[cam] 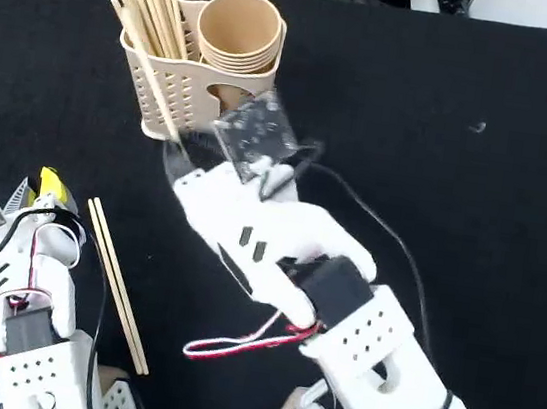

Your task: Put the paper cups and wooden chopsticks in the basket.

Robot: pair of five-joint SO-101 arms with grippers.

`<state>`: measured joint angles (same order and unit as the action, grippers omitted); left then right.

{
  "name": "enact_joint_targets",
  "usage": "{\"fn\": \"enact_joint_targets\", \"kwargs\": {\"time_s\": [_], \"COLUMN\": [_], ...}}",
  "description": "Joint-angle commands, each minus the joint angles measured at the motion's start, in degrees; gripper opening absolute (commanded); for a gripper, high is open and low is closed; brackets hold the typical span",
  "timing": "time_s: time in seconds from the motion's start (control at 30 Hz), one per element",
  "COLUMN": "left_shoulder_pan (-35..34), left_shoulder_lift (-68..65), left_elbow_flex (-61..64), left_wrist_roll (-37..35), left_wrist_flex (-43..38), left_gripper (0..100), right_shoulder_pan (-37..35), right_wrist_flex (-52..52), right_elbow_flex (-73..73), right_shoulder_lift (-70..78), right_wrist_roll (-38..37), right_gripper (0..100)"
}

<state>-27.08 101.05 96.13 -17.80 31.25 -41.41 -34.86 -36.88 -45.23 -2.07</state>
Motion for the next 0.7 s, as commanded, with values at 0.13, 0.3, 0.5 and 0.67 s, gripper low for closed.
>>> {"fn": "enact_joint_targets", "kwargs": {"time_s": [0.13, 0.3, 0.5, 0.67], "left_shoulder_pan": [0.22, 0.22, 0.22, 0.22], "left_shoulder_lift": [0.35, 0.35, 0.35, 0.44], "left_elbow_flex": [1.36, 1.36, 1.36, 1.36], "left_wrist_roll": [0.44, 0.44, 0.44, 0.44], "left_wrist_flex": [-0.88, -0.88, -0.88, -0.88], "left_gripper": [11, 11, 11, 11], "right_shoulder_pan": [3.43, 5.80, 8.44, 9.23], "right_wrist_flex": [56.18, 64.35, 64.26, 57.93], "right_elbow_flex": [-3.82, 7.25, 24.92, 30.73], "right_shoulder_lift": [11.56, 29.05, 46.11, 51.82], "right_wrist_roll": [-0.53, -0.62, -0.62, -0.62], "right_gripper": [1.1, 1.1, 1.1, 1.4]}}
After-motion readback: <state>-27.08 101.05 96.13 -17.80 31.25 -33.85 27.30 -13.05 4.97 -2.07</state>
